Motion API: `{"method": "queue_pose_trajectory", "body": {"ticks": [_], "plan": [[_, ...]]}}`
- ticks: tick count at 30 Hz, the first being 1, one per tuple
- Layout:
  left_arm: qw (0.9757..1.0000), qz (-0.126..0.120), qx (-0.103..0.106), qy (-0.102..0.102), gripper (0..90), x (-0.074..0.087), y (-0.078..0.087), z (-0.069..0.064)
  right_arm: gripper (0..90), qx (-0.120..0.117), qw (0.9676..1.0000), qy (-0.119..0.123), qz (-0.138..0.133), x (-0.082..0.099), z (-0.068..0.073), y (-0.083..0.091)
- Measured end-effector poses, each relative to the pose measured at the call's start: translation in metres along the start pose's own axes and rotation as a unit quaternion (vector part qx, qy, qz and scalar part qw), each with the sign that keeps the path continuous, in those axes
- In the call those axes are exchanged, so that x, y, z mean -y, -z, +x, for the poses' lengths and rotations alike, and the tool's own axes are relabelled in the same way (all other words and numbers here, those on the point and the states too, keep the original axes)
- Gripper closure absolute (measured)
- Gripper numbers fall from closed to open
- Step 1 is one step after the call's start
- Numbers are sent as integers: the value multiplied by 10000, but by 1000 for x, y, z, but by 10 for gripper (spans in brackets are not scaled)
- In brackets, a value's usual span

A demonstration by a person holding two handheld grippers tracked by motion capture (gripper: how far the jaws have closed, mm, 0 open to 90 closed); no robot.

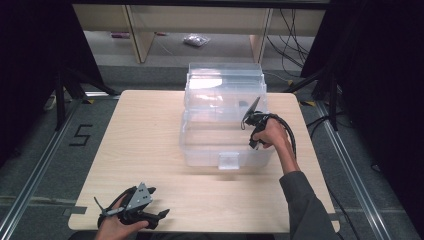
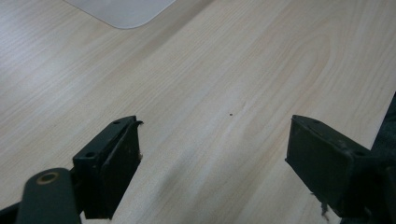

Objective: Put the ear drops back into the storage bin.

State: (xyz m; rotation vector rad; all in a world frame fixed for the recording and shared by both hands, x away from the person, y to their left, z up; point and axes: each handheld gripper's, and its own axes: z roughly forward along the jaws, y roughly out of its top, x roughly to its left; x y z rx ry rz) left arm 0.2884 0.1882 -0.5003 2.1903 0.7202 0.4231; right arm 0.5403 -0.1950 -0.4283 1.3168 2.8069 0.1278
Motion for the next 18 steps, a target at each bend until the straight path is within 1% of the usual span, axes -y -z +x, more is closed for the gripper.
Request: {"method": "queue_pose_trajectory", "body": {"ticks": [1, 3, 4, 5, 6, 7, 8, 10, 11, 12, 13, 14, 15, 16, 17, 18], "plan": [[10000, 21, 16, -22, 170, 0, 0, 0, 575, 30, 10000, 9, -11, 0, 0, 0], [10000, 12, 15, -12, 171, 0, 0, 0, 568, 4, 10000, -3, -20, 0, 1, 2], [10000, 1, 6, 4, 170, 0, 0, 0, 550, 20, 10000, -44, -55, 1, 2, 2], [10000, 21, -10, -29, 170, 0, 0, 0, 523, 17, 10000, 4, -51, 1, 1, 4], [10000, 3, -2, -7, 170, 0, 0, 0, 517, 8, 10000, -49, -55, 1, 2, 5], [10000, 11, 15, -14, 171, 0, 0, 0, 513, 59, 9999, -32, -109, 2, 1, 6], [10000, 15, 14, -16, 170, 0, 0, 0, 508, 87, 9998, 73, -170, 2, 0, 7], [10000, 2, 2, 2, 170, 0, 0, 0, 481, 84, 9996, -20, -253, 5, 0, 11], [10000, 22, 18, -21, 170, 0, 0, 0, 471, 62, 9996, -50, -272, 6, -1, 13], [10000, 8, -1, -24, 171, 0, 0, 0, 470, 70, 9995, -34, -304, 6, -1, 15], [9999, 57, -73, -51, 170, 0, 0, 1, 469, 56, 9990, 126, -432, 7, -4, 15], [10000, 60, -21, -65, 170, 0, 0, 1, 467, 26, 9992, 14, -390, 9, -2, 18], [10000, 54, -14, -54, 170, 0, 0, 1, 467, 23, 9991, 55, -415, 10, -3, 19], [10000, 50, -17, -51, 170, 0, 0, 1, 467, -3, 9986, 127, -508, 11, -4, 20], [10000, 51, -16, -53, 170, 0, 0, 1, 465, 7, 9985, 73, -547, 12, -4, 22], [10000, 46, -41, -71, 170, 0, 0, 1, 463, 7, 9985, 70, -550, 13, -4, 23]]}}
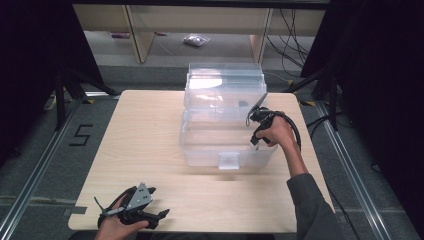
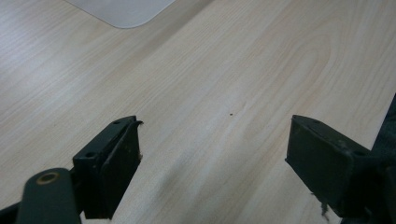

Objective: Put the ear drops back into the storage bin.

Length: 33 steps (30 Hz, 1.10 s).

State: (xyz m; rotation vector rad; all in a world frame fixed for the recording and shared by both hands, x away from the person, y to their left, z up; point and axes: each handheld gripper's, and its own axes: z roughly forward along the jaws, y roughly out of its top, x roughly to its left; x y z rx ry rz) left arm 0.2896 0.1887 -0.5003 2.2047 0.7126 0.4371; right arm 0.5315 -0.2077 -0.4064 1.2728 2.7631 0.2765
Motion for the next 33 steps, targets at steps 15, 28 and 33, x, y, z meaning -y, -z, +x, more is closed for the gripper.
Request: {"method": "queue_pose_trajectory", "body": {"ticks": [15, 28, 33], "plan": [[10000, 35, 26, 10, 170, 0, 1, 0, 418, -30, 9991, 46, -419, 11, 8, 24], [10000, 17, 17, 13, 171, 0, 0, 0, 412, -35, 9983, 133, -558, 19, 13, 38], [10000, 32, 22, 9, 170, 0, 1, 0, 412, -27, 9978, 245, -612, 22, 16, 42]]}}
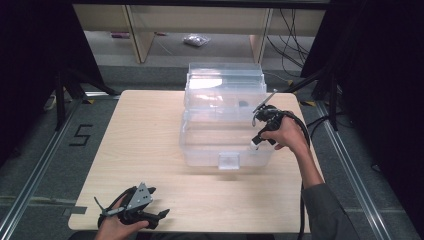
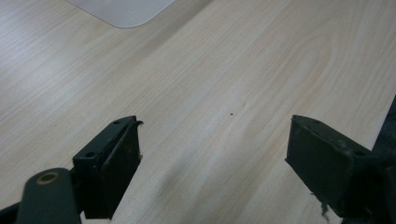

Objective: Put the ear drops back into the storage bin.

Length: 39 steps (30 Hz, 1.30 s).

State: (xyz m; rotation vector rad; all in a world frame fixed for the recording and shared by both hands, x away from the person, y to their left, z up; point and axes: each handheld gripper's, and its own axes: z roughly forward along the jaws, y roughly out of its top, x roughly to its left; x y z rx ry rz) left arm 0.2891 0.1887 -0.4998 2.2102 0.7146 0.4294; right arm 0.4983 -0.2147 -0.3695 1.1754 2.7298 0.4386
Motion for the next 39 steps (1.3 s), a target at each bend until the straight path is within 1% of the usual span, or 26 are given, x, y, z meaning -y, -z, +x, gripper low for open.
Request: {"method": "queue_pose_trajectory", "body": {"ticks": [1, 3, 4, 5, 6, 7, 10, 11, 13, 15, 18, 19, 20, 22, 26, 27, 30, 32, 35, 36, 37, 38, 39], "plan": [[10000, -2, -3, 3, 170, 0, 0, 0, 412, -18, 10000, -84, 26, 0, 3, 1], [10000, -19, -11, 3, 170, 0, 0, 0, 413, -38, 10000, -70, 29, 1, 5, 3], [10000, -17, -10, 4, 170, 0, 0, 0, 412, -29, 10000, -16, -8, 1, 5, 3], [10000, -17, -9, 4, 170, 0, 0, 0, 410, -39, 10000, -67, 13, 1, 7, 4], [10000, -13, -9, 4, 170, 0, 0, 0, 411, -30, 10000, -10, -2, 2, 8, 5], [10000, -2, -1, 0, 171, 0, 0, 0, 410, -48, 10000, -40, 15, 2, 9, 6], [10000, -16, 0, 7, 171, 0, 0, 0, 410, -30, 10000, 12, -4, 3, 12, 8], [10000, -24, -8, 6, 170, 0, 0, 0, 410, -23, 10000, 62, -16, 4, 12, 9], [10000, -20, -9, 5, 170, 0, 0, 0, 411, -87, 9999, -38, -35, 6, 15, 12], [10000, -17, -9, 3, 170, 0, 0, 0, 409, -78, 9999, -50, -61, 7, 16, 15], [10000, -20, -12, 8, 170, 0, 0, 0, 406, -73, 9999, 18, -149, 10, 17, 19], [10000, -22, -14, 10, 170, 0, 0, 0, 406, -64, 9998, 73, -200, 11, 17, 19], [10000, -9, -6, 7, 170, 0, 0, 0, 406, -69, 9997, 79, -198, 11, 18, 19], [10000, -1, -3, 5, 170, 0, 0, 0, 406, -62, 9999, -38, -138, 14, 20, 21], [10000, -3, -5, 7, 171, 0, 0, 0, 405, -93, 9997, 37, -234, 18, 20, 22], [10000, -4, -5, 5, 171, 0, 0, 0, 405, -99, 9998, -24, -192, 19, 21, 22], [10000, -3, -5, 7, 170, 0, 0, 0, 404, -110, 9997, 3, -205, 22, 21, 23], [10000, -1, -6, 6, 170, 0, 0, 0, 404, -105, 9997, -24, -209, 24, 22, 24], [10000, 1, -6, 5, 171, 0, 0, 0, 403, -84, 9996, 94, -264, 27, 23, 25], [10000, 4, -6, 3, 170, 0, 0, 0, 403, -57, 9996, 72, -259, 29, 24, 26], [10000, 6, -4, 2, 170, 0, 0, 0, 403, -44, 9995, 142, -294, 30, 24, 26], [10000, 6, -4, 2, 170, 0, 0, 0, 403, -44, 9995, 142, -294, 30, 24, 26], [10000, 7, -5, 0, 170, 0, 0, 0, 403, -39, 9992, 222, -327, 30, 24, 26]]}}
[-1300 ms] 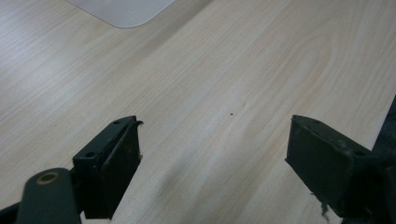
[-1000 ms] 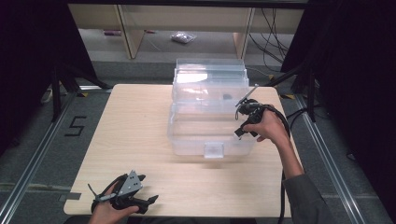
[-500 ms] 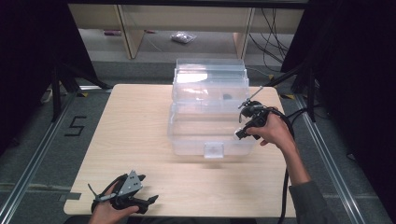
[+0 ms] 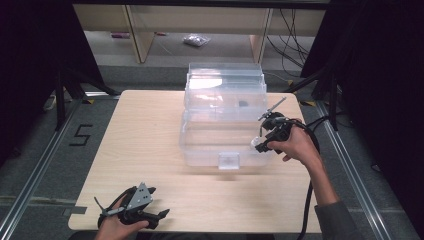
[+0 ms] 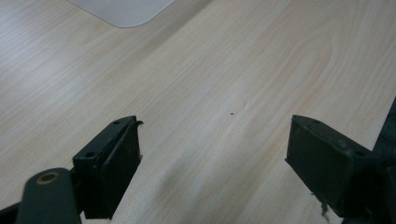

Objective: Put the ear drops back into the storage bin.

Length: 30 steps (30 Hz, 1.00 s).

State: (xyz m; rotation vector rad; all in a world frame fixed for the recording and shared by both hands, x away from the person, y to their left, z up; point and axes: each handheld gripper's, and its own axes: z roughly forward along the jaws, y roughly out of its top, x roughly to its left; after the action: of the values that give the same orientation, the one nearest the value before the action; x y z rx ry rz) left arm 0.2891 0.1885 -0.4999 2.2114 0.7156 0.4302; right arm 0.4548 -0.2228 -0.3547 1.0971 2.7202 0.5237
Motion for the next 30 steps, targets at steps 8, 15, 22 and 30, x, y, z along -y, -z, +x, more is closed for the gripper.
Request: {"method": "queue_pose_trajectory", "body": {"ticks": [8, 15, 22, 30], "plan": [[10000, -1, -3, 6, 170, 0, 0, 0, 391, -73, 9999, 37, -79, 12, 5, 6], [10000, -20, 7, 32, 170, 0, 0, -1, 382, -82, 9998, 112, -157, 25, 10, 8], [10000, -18, 0, 28, 170, 0, 0, -1, 372, -115, 9996, 80, -229, 38, 17, 8], [10000, 3, -9, 0, 170, 0, 0, 0, 370, -175, 9992, 92, -354, 47, 25, 6]]}}
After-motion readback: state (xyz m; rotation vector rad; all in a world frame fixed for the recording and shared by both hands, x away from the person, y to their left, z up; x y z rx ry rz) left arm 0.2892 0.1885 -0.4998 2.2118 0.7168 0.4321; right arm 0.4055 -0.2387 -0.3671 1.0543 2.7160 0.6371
